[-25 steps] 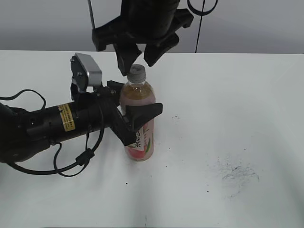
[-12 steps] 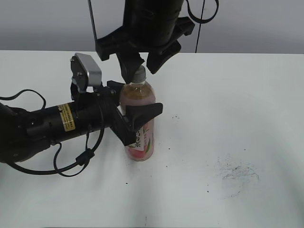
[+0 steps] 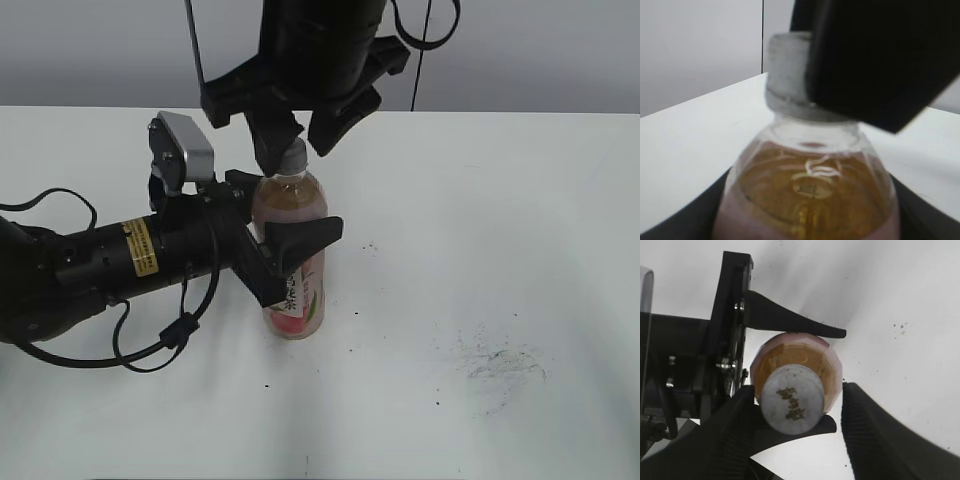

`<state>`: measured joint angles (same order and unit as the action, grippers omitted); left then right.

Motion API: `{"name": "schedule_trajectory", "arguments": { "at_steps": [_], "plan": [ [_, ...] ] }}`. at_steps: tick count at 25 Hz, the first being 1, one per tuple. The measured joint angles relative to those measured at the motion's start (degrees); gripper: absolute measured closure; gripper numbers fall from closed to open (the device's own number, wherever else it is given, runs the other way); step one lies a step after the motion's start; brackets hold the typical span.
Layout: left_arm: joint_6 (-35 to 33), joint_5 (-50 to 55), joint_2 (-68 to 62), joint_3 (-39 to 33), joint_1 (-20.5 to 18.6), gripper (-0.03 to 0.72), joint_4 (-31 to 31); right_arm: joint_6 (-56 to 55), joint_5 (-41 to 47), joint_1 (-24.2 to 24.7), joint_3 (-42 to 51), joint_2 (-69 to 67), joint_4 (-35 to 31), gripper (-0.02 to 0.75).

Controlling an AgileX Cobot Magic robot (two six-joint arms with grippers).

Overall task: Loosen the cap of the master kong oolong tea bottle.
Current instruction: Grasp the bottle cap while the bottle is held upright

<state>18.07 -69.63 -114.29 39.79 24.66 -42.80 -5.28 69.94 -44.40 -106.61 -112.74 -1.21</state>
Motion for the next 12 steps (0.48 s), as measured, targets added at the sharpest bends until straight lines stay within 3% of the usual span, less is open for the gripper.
{"name": "schedule_trajectory", "arguments": {
  "at_steps": [12],
  "plan": [
    [0.00,0.00,0.00,0.00,0.00,0.243,0.00,0.00,0.00,0.00,0.00,-0.37,-0.38,0.324]
  ]
}}
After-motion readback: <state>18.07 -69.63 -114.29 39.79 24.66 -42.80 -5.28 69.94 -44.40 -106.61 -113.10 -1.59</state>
